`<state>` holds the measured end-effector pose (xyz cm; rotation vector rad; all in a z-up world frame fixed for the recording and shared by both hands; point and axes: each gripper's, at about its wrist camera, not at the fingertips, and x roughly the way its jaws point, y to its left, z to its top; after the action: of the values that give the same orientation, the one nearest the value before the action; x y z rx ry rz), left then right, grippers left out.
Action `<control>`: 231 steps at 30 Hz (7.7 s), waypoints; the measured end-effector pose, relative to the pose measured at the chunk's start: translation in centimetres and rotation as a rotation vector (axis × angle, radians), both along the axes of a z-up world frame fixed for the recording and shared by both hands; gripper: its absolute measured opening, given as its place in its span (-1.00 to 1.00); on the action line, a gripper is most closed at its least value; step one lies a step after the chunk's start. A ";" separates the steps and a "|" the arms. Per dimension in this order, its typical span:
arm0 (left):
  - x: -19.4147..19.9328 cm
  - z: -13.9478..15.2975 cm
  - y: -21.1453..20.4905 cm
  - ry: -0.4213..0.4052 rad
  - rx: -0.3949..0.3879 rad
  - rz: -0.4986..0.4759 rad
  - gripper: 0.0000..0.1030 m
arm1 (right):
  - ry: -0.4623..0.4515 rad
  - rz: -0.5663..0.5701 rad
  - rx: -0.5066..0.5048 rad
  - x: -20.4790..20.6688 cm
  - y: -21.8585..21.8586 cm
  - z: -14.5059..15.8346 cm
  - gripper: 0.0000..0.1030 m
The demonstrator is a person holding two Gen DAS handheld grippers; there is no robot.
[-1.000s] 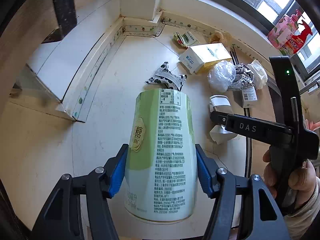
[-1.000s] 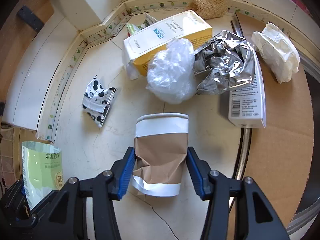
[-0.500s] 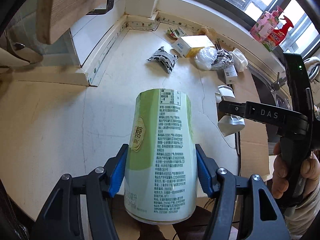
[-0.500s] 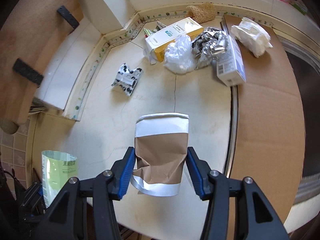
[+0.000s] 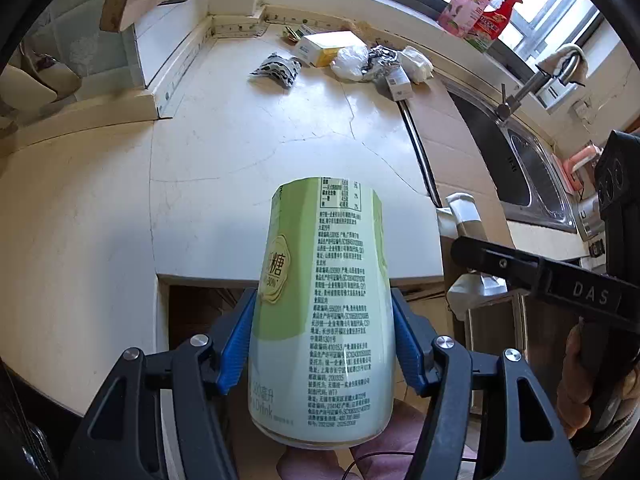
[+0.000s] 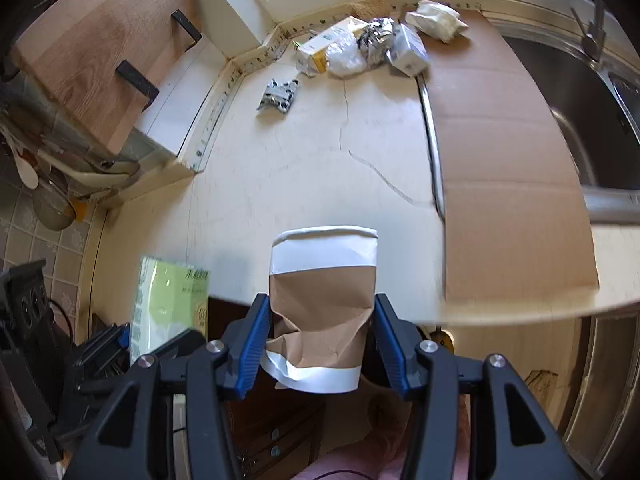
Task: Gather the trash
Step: 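Carry the bottle and paper cup down over the black trash bin, then open both grippers to drop the bottle and cup into the bin, then raise both tools back toward the remaining trash on the counter, then grasp the white milk carton with the left gripper while the right gripper grasps the white tissue, then carry the white carton and tissue down over the black trash bin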
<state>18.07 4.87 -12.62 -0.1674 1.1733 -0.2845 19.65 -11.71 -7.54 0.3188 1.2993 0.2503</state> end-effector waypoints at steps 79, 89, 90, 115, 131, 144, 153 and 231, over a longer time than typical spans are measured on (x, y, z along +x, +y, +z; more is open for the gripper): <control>-10.4 -26.3 -3.1 0.300 0.055 0.024 0.75 | 0.346 0.023 -0.050 -13.3 -4.0 -28.2 0.16; -10.8 -14.1 -3.3 0.151 0.041 0.009 0.75 | 0.274 -0.008 -0.054 -13.0 -5.4 -17.1 0.16; -10.7 -12.8 -3.2 0.134 0.042 0.007 0.75 | 0.262 -0.013 -0.052 -13.0 -5.4 -16.1 0.16; -4.2 11.4 -5.7 -0.226 -0.033 -0.129 0.75 | -0.159 -0.161 -0.089 -10.6 -8.0 5.9 0.16; 8.2 13.3 -11.4 -0.184 -0.043 -0.079 0.75 | -0.277 -0.107 -0.088 2.7 -17.7 11.4 0.16; 26.4 6.4 -19.6 0.043 0.036 0.006 0.73 | -0.196 -0.004 -0.028 20.5 -24.0 8.6 0.17; 33.6 -1.1 -20.0 0.162 0.049 0.130 0.59 | -0.122 0.030 0.046 30.3 -23.4 1.6 0.17; 1.4 3.6 -3.2 -0.028 -0.109 0.043 -0.32 | -0.198 0.146 -0.013 0.3 -4.1 1.6 -0.24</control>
<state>19.44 1.70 -9.06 -0.2829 1.1256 -0.3123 20.00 -15.76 -5.94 0.1830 1.1287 0.3879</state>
